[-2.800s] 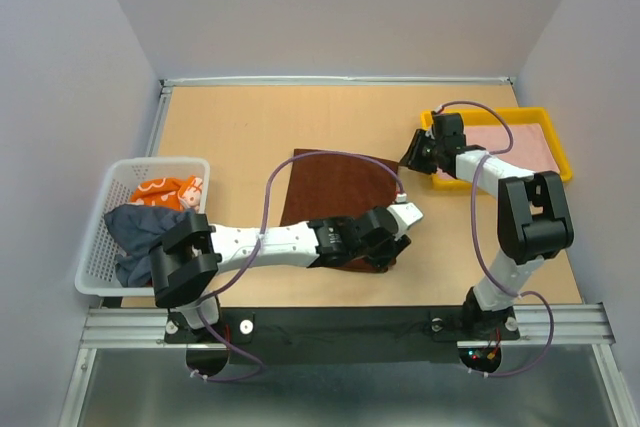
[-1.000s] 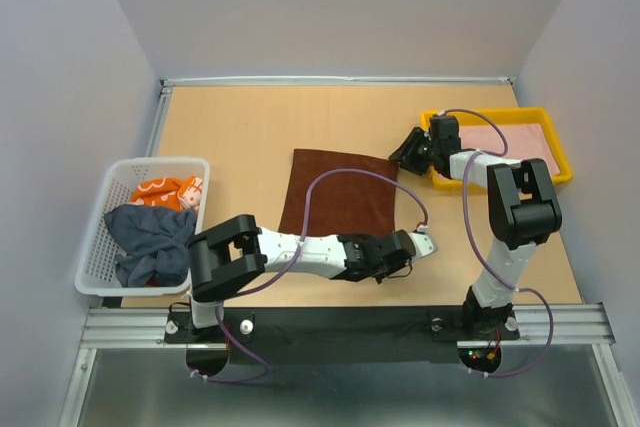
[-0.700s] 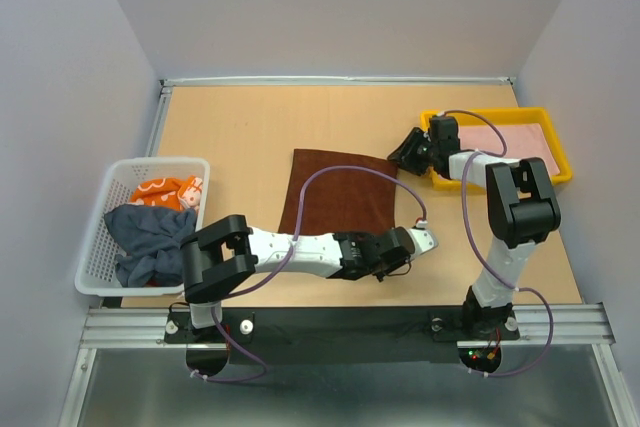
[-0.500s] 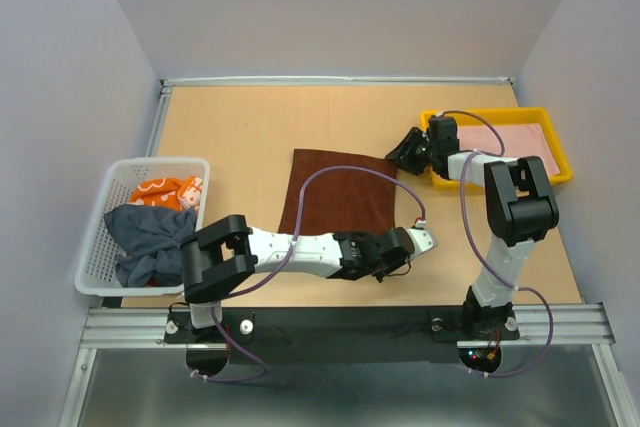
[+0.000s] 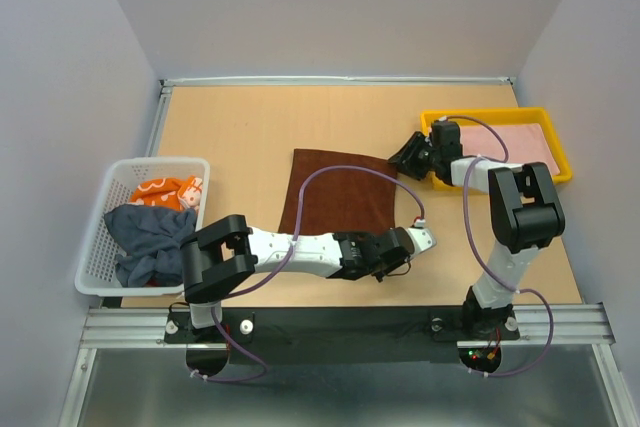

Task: Fold and stack the towels
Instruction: Fold the towel

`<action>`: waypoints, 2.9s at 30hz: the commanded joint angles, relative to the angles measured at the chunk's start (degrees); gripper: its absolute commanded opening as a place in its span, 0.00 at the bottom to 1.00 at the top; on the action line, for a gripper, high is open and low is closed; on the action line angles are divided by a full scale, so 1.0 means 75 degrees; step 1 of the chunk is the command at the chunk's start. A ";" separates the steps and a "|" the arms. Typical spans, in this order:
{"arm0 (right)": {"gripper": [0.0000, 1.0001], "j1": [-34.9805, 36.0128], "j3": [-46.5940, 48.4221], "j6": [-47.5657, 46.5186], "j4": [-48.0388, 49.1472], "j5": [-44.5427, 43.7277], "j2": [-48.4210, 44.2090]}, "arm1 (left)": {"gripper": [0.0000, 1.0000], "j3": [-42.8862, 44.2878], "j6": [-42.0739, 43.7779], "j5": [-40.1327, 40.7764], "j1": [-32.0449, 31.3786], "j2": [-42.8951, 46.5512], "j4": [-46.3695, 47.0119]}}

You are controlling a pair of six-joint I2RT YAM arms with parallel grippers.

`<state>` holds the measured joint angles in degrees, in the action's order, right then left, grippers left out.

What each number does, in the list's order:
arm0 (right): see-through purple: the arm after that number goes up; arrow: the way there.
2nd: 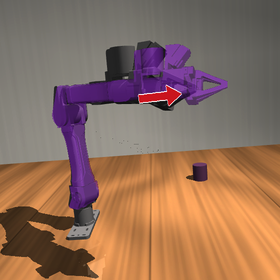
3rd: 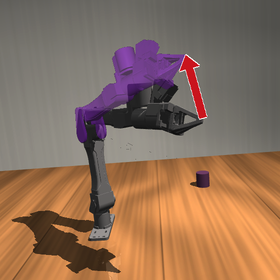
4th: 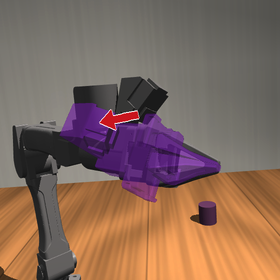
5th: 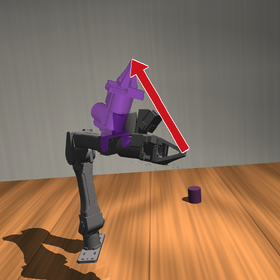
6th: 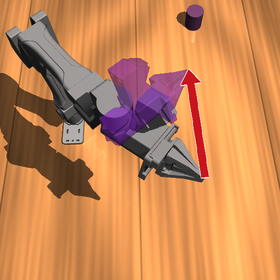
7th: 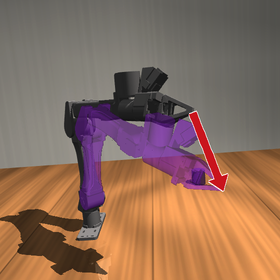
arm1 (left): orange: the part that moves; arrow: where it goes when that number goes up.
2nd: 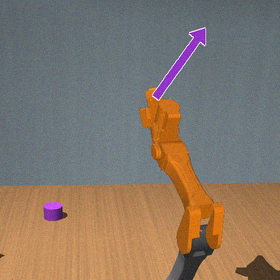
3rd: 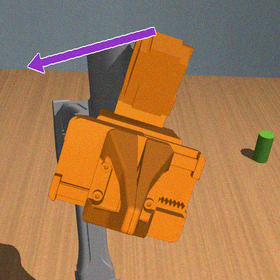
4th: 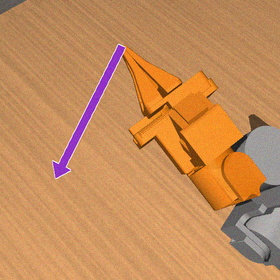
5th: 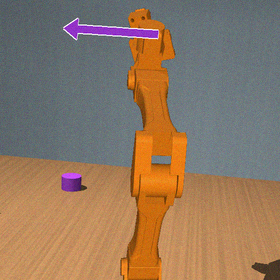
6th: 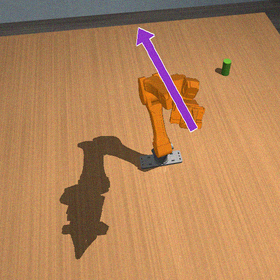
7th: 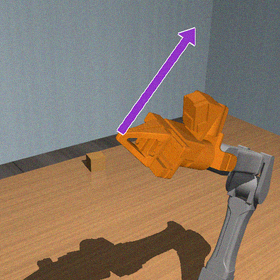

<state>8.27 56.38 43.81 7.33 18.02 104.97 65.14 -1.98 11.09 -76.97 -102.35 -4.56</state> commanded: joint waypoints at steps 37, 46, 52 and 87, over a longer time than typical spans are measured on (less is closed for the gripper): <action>0.51 -0.0037 0.0604 -0.0322 0.0182 -0.1055 0.0360 | 0.01 0.0723 -0.0357 -0.1374 0.0020 -0.0568 -0.0518; 0.57 -0.0048 0.0709 -0.0755 0.0019 -0.0938 0.0149 | 0.31 0.1193 -0.0521 -0.1350 0.0020 -0.0699 -0.0529; 0.71 -0.0037 0.0721 -0.1294 -0.0297 -0.0996 -0.0377 | 0.77 0.1205 -0.0931 -0.0696 0.0032 0.0120 -0.0517; 0.36 0.1007 0.0111 -0.3298 -0.2372 -0.1816 -0.0392 | 0.38 -0.4500 -0.5196 -0.1936 0.4426 0.3320 -0.1443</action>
<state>16.71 54.57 22.61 -9.98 9.19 98.39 37.89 -35.75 0.97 -43.79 -80.03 -10.68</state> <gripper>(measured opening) 0.360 0.374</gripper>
